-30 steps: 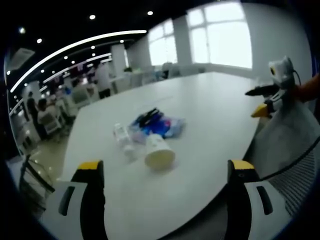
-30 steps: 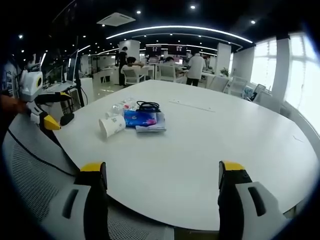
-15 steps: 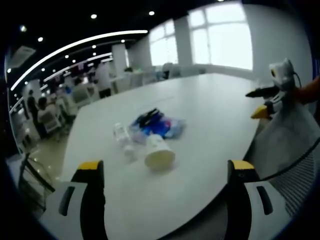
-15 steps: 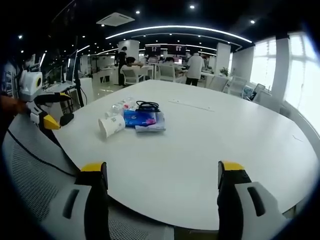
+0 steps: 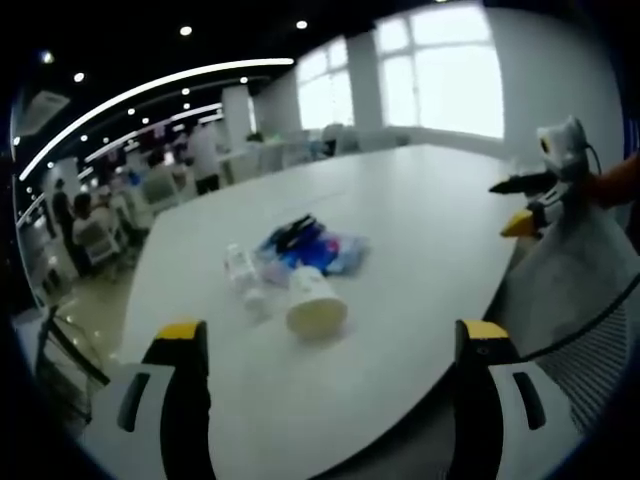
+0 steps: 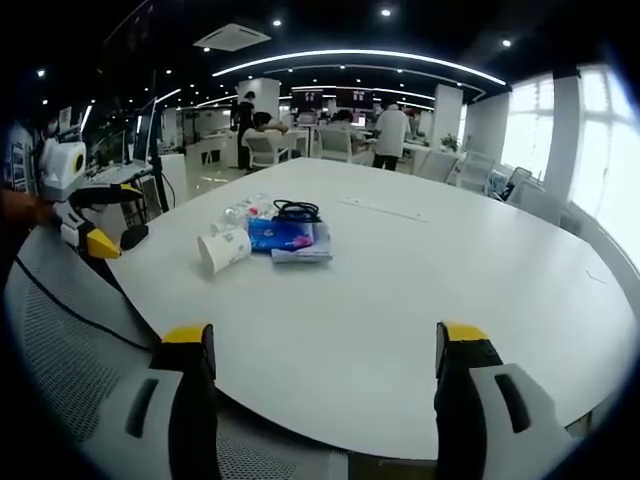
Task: Arrange the tabletop items into an orderly group along one side of the table until the central work area is clear of visible clutter.
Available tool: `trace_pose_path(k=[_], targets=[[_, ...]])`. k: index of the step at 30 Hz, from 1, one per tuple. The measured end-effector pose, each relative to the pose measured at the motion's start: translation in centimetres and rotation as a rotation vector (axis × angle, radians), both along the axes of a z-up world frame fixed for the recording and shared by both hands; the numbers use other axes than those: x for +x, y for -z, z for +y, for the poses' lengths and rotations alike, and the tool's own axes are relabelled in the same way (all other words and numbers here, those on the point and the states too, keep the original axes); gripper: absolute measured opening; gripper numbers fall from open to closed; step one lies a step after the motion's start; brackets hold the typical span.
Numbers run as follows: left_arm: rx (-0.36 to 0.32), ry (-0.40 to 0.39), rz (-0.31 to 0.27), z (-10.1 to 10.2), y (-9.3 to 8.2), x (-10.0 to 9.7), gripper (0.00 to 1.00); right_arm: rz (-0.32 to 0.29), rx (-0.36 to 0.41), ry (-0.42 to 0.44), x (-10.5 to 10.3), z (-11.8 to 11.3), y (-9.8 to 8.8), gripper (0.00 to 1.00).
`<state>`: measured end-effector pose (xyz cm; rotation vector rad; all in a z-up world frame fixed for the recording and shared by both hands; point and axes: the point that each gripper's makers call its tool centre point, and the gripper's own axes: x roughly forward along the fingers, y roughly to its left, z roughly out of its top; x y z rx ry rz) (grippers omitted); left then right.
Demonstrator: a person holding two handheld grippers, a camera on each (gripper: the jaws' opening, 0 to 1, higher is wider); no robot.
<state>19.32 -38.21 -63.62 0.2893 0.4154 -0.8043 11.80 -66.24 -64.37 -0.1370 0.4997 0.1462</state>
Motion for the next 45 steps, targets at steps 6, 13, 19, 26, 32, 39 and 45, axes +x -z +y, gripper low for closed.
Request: trace_pose_path(k=[6,13,19,26,32,39,45], targets=[[0.024,0.011,0.0,0.1,0.2,0.3,1.0,0.001,0.001,0.001,0.0,0.0,0.0,0.91],[0.024,0.02,0.011,-0.1,0.3,0.5,1.0,0.007,-0.002,0.003,0.0,-0.1,0.1,0.9],[0.002,0.027,0.024,-0.5,-0.3,0.9,1.0,-0.001,-0.005,0.016,0.0,-0.3,0.0,0.9],[-0.012,0.031,0.034,-1.1,-1.1,2.0,1.0,-0.009,0.001,0.029,0.0,-0.5,-0.1,0.87],[-0.028,0.015,0.024,-1.1,-2.1,4.0,1.0,-0.009,0.006,0.031,0.1,-0.5,-0.2,0.87],[-0.039,-0.003,0.016,-0.9,-2.6,5.6,1.0,-0.001,0.008,0.028,0.1,-0.4,0.0,0.86],[-0.034,-0.002,0.023,-1.0,-2.4,6.6,0.99,0.004,0.008,0.025,0.1,-0.4,0.0,0.87]])
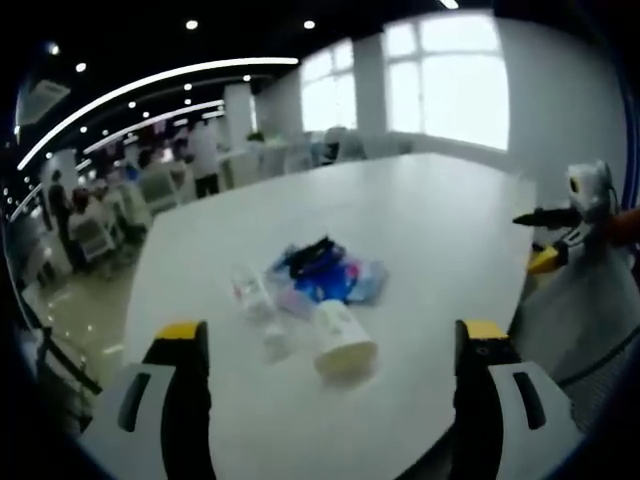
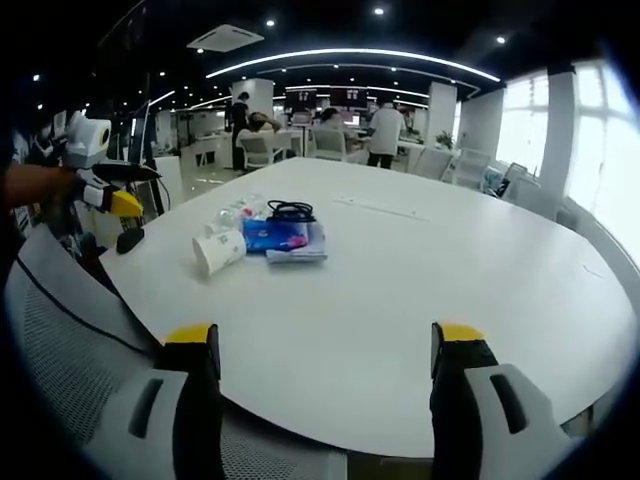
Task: Arrange the tabletop items into an orderly group along one side of the table until the central work area is clear of visible clutter.
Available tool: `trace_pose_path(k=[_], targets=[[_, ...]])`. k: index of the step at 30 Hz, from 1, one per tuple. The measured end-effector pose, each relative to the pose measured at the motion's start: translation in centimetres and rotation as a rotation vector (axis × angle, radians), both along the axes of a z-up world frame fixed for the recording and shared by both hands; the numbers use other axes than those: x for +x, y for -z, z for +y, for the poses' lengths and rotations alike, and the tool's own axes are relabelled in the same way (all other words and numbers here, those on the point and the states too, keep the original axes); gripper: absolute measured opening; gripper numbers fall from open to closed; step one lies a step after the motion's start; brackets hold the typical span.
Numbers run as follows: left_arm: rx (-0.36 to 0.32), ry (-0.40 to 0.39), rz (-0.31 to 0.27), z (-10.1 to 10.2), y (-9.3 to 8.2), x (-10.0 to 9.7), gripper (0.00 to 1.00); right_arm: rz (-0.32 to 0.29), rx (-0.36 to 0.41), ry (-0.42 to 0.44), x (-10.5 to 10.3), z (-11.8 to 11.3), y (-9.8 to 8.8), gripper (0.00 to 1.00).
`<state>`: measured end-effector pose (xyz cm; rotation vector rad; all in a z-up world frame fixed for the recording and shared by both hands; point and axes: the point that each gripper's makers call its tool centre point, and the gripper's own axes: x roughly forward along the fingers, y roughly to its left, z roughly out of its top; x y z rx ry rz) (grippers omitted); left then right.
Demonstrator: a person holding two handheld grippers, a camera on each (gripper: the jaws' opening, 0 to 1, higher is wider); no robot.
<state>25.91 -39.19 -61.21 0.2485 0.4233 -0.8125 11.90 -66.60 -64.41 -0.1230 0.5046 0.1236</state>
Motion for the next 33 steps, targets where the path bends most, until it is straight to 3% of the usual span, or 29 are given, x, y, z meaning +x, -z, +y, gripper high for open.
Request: trace_pose_path(k=[16,33], targets=[[-0.017,-0.033,0.012,-0.4,0.2,2.3,0.96,0.003,-0.001,-0.003,-0.1,0.0,0.0,0.86],[-0.012,-0.129,0.044,-0.5,2.3,5.3,0.86,-0.001,-0.005,0.005,-0.1,-0.1,-0.1,0.85]])
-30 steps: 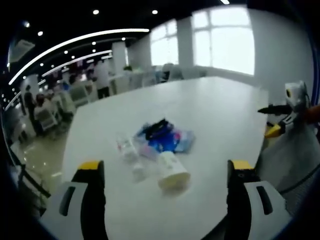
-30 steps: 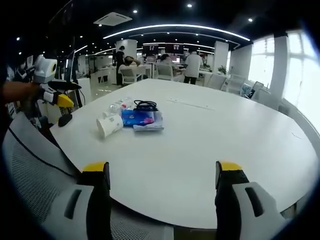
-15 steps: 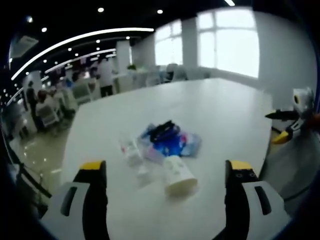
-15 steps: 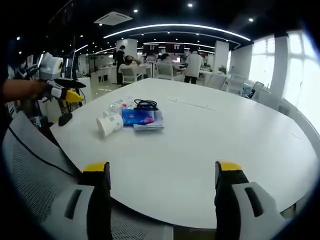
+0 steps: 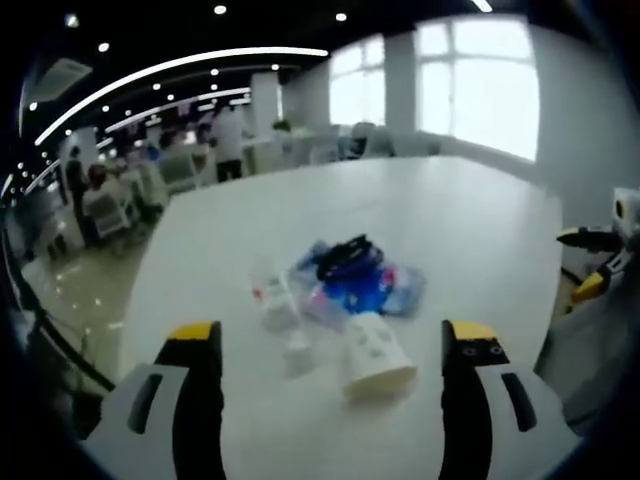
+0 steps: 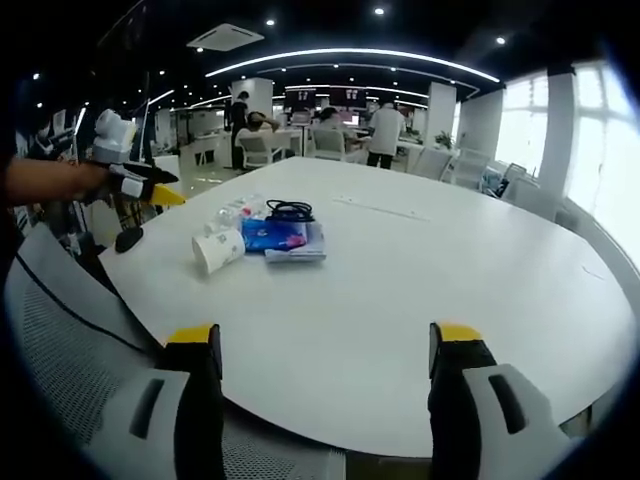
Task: Arrange the tabletop items into an orderly group along one side of the table until the central work area is clear of visible clutter.
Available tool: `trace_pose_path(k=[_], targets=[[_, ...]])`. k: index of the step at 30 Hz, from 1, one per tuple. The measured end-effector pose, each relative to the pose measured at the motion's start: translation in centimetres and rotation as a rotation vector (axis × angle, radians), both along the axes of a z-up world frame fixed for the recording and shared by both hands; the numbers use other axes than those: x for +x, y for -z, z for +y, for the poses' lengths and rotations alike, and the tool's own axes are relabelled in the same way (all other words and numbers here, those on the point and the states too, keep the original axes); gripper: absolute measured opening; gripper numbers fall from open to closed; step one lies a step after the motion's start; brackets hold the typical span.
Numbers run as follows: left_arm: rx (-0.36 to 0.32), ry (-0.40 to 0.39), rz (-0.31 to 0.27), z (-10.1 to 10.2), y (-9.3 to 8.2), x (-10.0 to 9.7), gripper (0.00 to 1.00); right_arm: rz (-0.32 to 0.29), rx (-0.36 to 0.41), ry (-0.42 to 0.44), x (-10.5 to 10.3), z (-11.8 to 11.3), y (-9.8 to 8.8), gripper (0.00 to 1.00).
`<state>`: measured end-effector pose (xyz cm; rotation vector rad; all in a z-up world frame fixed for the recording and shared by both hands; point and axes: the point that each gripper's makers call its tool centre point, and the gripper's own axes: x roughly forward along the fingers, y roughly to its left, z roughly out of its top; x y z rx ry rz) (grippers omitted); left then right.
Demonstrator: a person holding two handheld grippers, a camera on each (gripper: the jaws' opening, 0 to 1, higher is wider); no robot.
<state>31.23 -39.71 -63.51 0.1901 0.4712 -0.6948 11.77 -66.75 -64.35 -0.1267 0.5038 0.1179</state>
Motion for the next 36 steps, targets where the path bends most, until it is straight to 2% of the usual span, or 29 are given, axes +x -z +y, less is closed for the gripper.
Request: trace_pose_path(k=[10,13,18,23,36], targets=[[0.019,-0.039,0.023,0.1,2.2,1.7,0.79,0.004,0.001,-0.003,0.0,0.0,0.1,0.83],[-0.02,-0.078,0.056,0.0,2.6,2.1,0.75,0.005,0.001,-0.003,0.0,0.1,0.1,0.83],[-0.039,-0.144,0.102,0.4,3.9,2.9,0.7,0.01,0.0,-0.005,0.0,0.1,0.2,0.83],[-0.041,-0.171,0.121,0.5,4.9,3.5,0.67,0.013,-0.002,-0.005,-0.1,0.0,0.2,0.82],[-0.036,-0.225,0.151,0.6,6.0,5.7,0.62,0.024,-0.004,-0.009,-0.1,0.1,0.4,0.8]])
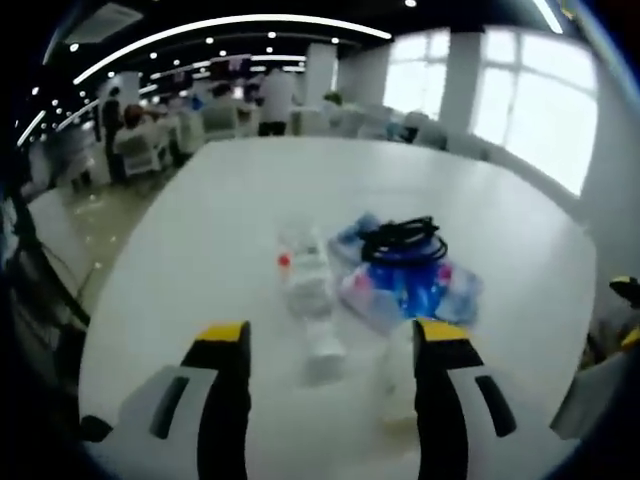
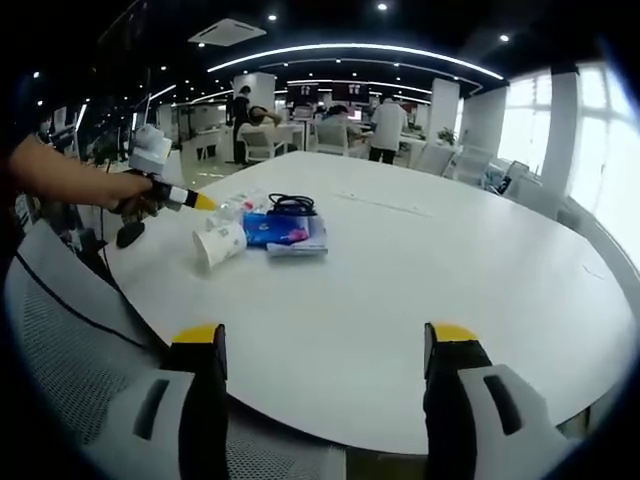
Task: Arrange the tabletop items into an orderly group along one side of the table until the central work area is clear of visible clutter.
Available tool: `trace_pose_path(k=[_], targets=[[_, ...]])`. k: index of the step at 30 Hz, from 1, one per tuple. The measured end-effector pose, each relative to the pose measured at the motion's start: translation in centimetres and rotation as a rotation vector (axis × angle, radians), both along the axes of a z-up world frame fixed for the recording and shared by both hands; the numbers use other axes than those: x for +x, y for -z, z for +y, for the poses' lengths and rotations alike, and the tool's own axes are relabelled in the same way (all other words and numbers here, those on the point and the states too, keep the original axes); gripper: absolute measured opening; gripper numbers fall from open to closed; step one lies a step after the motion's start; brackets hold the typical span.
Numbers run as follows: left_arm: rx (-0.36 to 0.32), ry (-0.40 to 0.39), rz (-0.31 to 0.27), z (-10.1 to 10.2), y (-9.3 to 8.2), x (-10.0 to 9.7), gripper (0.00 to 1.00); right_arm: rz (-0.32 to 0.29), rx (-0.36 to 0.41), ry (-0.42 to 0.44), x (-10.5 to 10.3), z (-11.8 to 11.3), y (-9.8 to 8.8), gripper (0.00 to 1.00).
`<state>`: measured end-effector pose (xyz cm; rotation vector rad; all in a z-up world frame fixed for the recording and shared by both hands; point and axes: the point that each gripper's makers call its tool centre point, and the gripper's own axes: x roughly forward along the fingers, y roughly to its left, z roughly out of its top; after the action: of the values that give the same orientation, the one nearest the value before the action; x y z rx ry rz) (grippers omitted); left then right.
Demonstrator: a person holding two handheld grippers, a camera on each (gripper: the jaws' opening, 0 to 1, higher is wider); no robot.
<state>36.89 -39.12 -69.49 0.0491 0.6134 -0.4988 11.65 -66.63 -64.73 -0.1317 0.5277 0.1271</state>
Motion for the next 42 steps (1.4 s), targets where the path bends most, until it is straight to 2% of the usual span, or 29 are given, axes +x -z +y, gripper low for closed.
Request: trace_pose_path(k=[5,8,14,26,32,42], targets=[[0.013,-0.019,0.008,0.3,0.1,0.8,0.61,-0.004,0.006,0.0,0.0,0.0,0.0,0.79],[0.021,-0.028,0.006,0.3,0.1,1.5,0.61,0.017,0.015,-0.033,-0.1,0.6,0.3,0.81],[0.028,-0.028,0.019,-0.3,0.4,2.5,0.6,0.042,0.004,-0.04,-0.3,0.7,0.7,0.81],[0.066,-0.027,0.028,-0.8,1.0,4.9,0.59,0.053,-0.003,-0.029,-0.4,0.4,0.9,0.8],[0.078,-0.051,0.034,-0.5,1.3,6.4,0.53,0.051,-0.006,-0.022,-0.4,0.3,0.9,0.79],[0.083,-0.047,0.062,-0.4,2.6,8.2,0.54,0.058,-0.011,-0.011,-0.4,0.0,1.0,0.77]])
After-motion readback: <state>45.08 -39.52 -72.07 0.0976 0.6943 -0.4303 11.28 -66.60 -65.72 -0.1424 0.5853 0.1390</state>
